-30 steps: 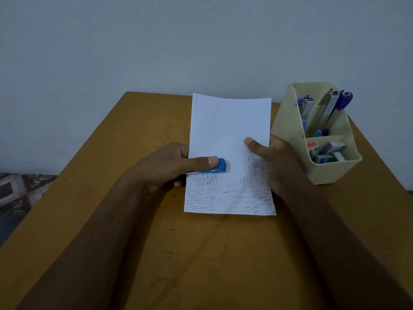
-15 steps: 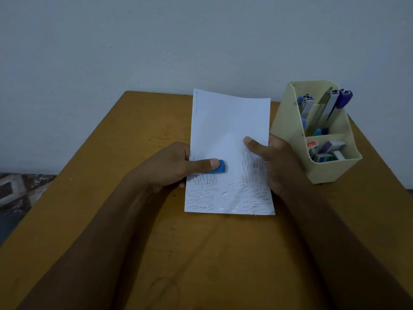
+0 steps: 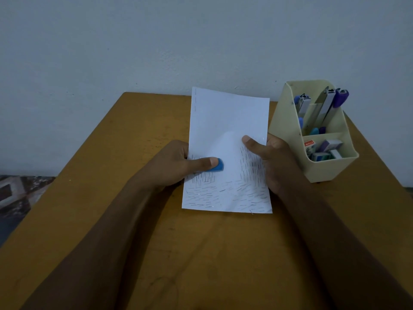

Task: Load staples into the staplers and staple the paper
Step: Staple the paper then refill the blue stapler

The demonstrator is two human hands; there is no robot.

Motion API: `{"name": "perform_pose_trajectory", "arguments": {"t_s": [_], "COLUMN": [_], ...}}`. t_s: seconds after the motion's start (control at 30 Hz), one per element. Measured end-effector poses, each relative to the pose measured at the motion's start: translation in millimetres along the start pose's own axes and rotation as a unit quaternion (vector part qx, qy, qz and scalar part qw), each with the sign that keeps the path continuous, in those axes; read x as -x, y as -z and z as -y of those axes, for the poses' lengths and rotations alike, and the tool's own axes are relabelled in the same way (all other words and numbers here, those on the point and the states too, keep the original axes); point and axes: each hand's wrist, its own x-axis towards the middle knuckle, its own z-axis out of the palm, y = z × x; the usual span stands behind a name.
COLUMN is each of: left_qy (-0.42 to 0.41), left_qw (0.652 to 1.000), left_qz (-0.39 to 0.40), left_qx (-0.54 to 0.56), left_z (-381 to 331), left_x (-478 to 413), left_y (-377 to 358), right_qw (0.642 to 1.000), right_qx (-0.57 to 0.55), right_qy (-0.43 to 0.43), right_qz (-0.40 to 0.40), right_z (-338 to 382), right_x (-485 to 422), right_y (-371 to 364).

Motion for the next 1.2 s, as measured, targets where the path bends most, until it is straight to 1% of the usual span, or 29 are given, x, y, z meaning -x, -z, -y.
{"name": "perform_pose_trajectory", "arguments": {"t_s": [0.13, 0.33, 0.5, 0.77, 0.9, 1.07, 1.2], "left_qy": [0.025, 0.031, 0.019, 0.037, 0.056, 0.072, 0.064], "left_qw": [0.999, 0.999, 0.999, 0.999, 0.998, 0.993, 0.996], "left_qz": [0.015, 0.025, 0.04, 0.001, -0.013, -0.001, 0.02], "left_qx": [0.02, 0.02, 0.015, 0.005, 0.024, 0.09, 0.066], "left_z": [0, -2, -1, 5, 7, 9, 10], "left_x": [3, 3, 6, 3, 2, 2, 4], "left_y": [4, 9, 11, 22, 28, 34, 35], "right_qw": [1.0, 1.0, 1.0, 1.0, 1.0, 0.999, 0.999], "right_qx": [-0.01, -0.009, -0.012, -0.007, -0.015, -0.034, -0.046], "right_qy": [-0.01, -0.008, -0.005, 0.016, 0.014, 0.005, 0.004], "right_qz": [0.003, 0.008, 0.01, 0.01, 0.004, 0.003, 0.003], "right_z": [-2, -4, -5, -3, -2, -2, -2], "right_x": [-1, -2, -3, -1, -1, -1, -2], "right_y": [0, 0, 0, 5, 6, 5, 6]}}
